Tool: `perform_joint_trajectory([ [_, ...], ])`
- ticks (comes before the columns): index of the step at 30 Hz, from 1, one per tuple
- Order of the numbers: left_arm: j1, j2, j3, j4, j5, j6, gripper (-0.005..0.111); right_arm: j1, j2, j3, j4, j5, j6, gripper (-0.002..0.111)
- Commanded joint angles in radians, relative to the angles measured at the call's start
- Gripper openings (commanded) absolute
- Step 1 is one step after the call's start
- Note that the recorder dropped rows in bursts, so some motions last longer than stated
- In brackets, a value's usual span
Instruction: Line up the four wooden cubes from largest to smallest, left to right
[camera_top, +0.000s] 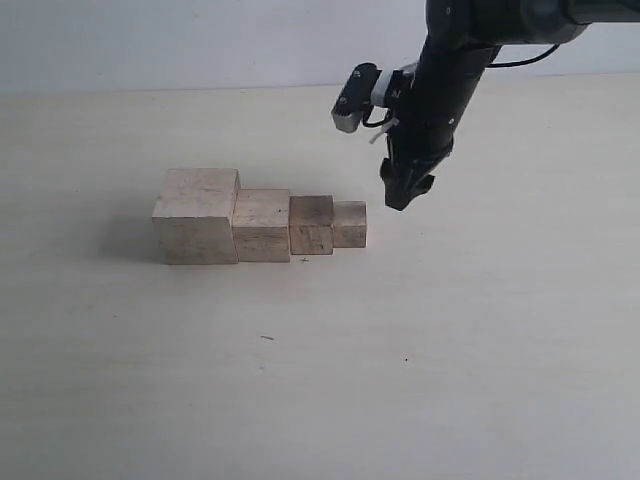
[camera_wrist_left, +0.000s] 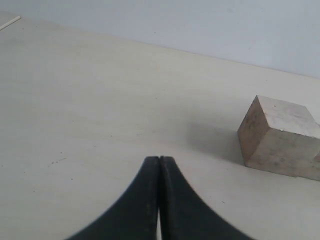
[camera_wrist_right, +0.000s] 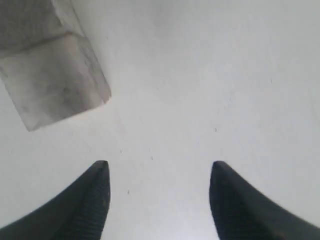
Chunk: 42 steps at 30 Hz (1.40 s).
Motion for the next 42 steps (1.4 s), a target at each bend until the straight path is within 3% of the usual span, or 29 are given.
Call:
perform_joint_trajectory([
  [1,-0.006,-0.005,0.003,0.000,-0.012,0.003,0.000,-0.003,-0.033,0.001,-0.063,0.105,0.255,0.038],
  [5,-0.006,-0.005,0.003,0.000,-0.012,0.003,0.000,-0.003,-0.039,0.001,-0.047,0.159,0.378,0.003],
  [6,-0.006,-0.005,0.003,0.000,-0.012,0.003,0.000,-0.003,-0.040,0.001,-0.034,0.159,0.378,0.000],
  [14,-0.006,-0.005,0.003,0.000,-0.012,0.003,0.000,-0.011,-0.118,0.039,0.117,0.063,0.505,0.000],
  [26,-0.006,-0.005,0.003,0.000,-0.012,0.003,0.000,-0.009,-0.655,0.498,0.570,-0.309,0.373,0.000],
  [42,-0.006,-0.005,0.003,0.000,-0.012,0.003,0.000,-0.009,-1.094,0.540,0.561,-0.278,0.365,0.000],
])
